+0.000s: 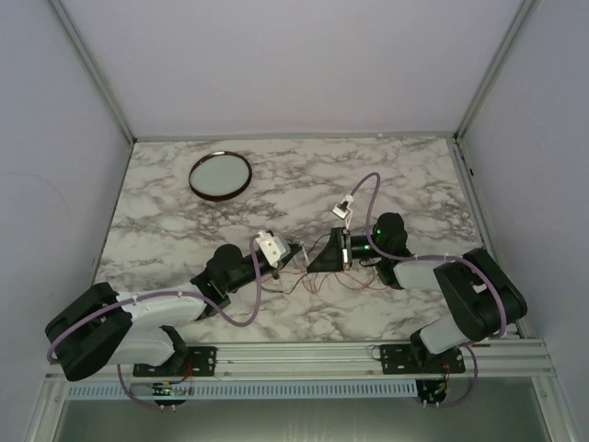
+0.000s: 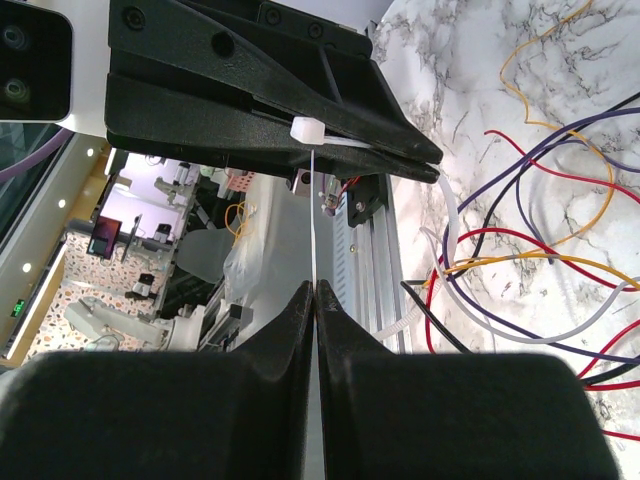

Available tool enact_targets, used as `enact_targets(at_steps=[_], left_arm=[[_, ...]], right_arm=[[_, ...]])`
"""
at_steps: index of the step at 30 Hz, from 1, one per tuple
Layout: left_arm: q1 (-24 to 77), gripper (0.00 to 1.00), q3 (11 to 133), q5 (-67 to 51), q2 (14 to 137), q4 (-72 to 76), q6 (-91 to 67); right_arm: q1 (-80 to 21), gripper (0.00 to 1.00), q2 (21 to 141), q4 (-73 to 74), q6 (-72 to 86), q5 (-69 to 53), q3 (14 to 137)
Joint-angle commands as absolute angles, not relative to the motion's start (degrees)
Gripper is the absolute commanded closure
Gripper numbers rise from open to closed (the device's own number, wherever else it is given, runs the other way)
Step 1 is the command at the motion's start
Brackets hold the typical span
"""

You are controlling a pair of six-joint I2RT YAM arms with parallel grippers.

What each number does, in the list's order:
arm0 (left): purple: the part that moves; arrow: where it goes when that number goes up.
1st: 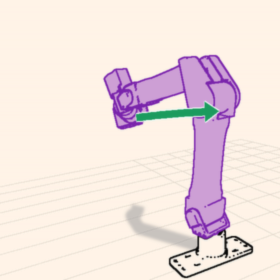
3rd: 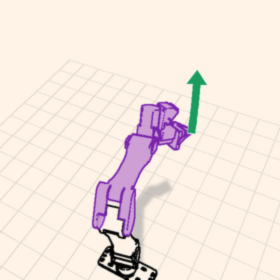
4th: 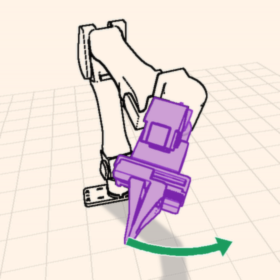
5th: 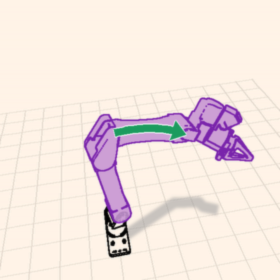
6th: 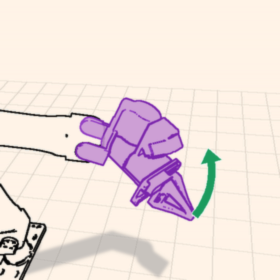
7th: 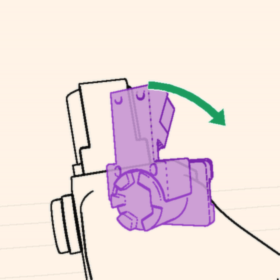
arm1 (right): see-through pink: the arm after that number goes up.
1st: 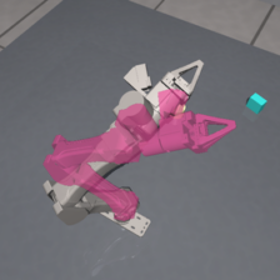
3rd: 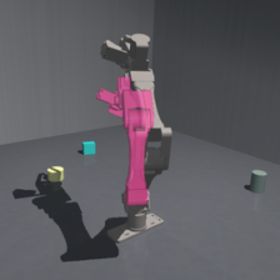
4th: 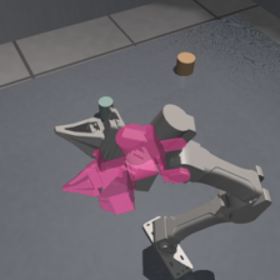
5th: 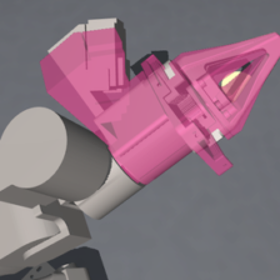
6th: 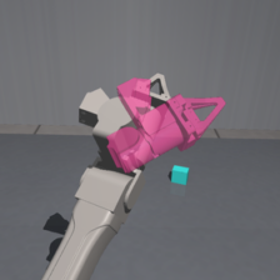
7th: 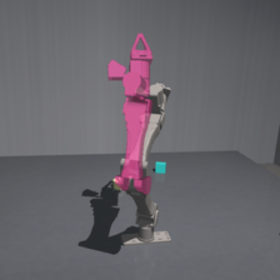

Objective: Zip-tie the wires
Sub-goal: Tie the cable at the center of the board.

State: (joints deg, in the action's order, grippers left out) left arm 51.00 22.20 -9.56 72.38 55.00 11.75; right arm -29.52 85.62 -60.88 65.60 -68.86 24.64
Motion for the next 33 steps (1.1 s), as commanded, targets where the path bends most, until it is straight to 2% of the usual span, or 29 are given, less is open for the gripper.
enact_targets(at_steps=[1, 33], left_arm=[[51.33, 1.00, 22.17, -10.12, 72.07, 57.46, 12.15], [51.33, 1.00, 21.89, -9.57, 72.73, 58.26, 11.51]], right_arm=[[-29.80, 1.00, 85.79, -63.70, 64.79, -68.69, 26.90], [-29.37, 1.00, 83.51, -61.31, 63.55, -68.37, 26.63]])
